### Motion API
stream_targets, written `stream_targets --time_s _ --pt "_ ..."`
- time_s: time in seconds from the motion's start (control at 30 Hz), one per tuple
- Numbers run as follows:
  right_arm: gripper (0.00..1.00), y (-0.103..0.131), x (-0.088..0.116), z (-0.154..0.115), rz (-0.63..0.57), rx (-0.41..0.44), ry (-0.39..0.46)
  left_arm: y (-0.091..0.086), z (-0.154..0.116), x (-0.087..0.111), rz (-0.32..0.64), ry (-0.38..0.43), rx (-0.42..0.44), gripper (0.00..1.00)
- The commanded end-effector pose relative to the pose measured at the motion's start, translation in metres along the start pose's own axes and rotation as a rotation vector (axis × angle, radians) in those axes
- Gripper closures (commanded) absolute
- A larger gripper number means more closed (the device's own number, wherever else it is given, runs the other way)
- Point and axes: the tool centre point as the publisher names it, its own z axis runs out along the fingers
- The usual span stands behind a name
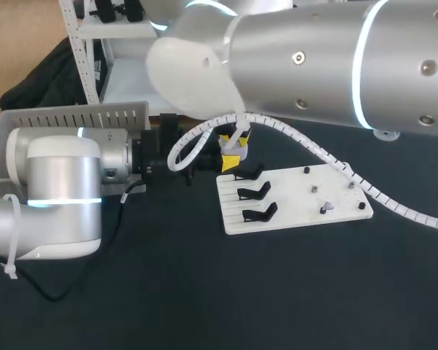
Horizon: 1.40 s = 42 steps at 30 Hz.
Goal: Pick up each earbud case from the left stands, insert the matching earbuds, close the lid, and place the case in the box.
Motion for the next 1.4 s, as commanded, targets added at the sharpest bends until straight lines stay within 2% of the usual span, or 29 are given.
stream_targets --time_s 0.03,0.93,0.97,1.0,1.03,1.07,1.13,1.17,1.3,1.4 --pt "1.0 0.002 0.0 0.001 0.002 0.0 0.001 -0.001 0.0 0.0 0.002 -0.003 -0.005 1.0" --pt "1.0 0.005 -0.003 0.01 0.01 0.013 0.029 -0.001 0.0 0.0 0.002 -0.003 -0.005 1.0" --pt "0.9 0.005 -0.003 0.01 0.008 0.012 0.03 -0.001 0.0 0.0 0.002 -0.003 -0.005 1.0" --pt "0.63 0.005 -0.002 0.01 0.006 0.011 0.031 -0.001 0.0 0.0 0.002 -0.003 -0.005 1.0" --pt "0.54 0.005 -0.002 0.01 0.005 0.01 0.032 -0.001 0.0 0.0 0.002 -0.003 -0.005 1.0" --pt "0.52 0.005 -0.002 0.01 0.004 0.01 0.032 -0.001 0.0 0.0 0.002 -0.003 -0.005 1.0" --pt "0.32 0.005 -0.002 0.01 0.004 0.011 0.032 -0.001 0.0 0.0 0.002 -0.003 -0.005 1.0" --pt "0.28 0.005 -0.002 0.01 0.004 0.01 0.032 -0.001 0.0 0.0 0.002 -0.003 -0.005 1.0" --pt "0.3 0.0 0.003 -0.001 0.002 -0.019 0.015 -0.001 0.0 0.0 0.002 -0.003 -0.005 1.0" --pt "0.31 -0.015 0.013 -0.011 -0.011 -0.062 -0.002 -0.001 0.0 0.0 0.002 -0.003 -0.005 1.0"
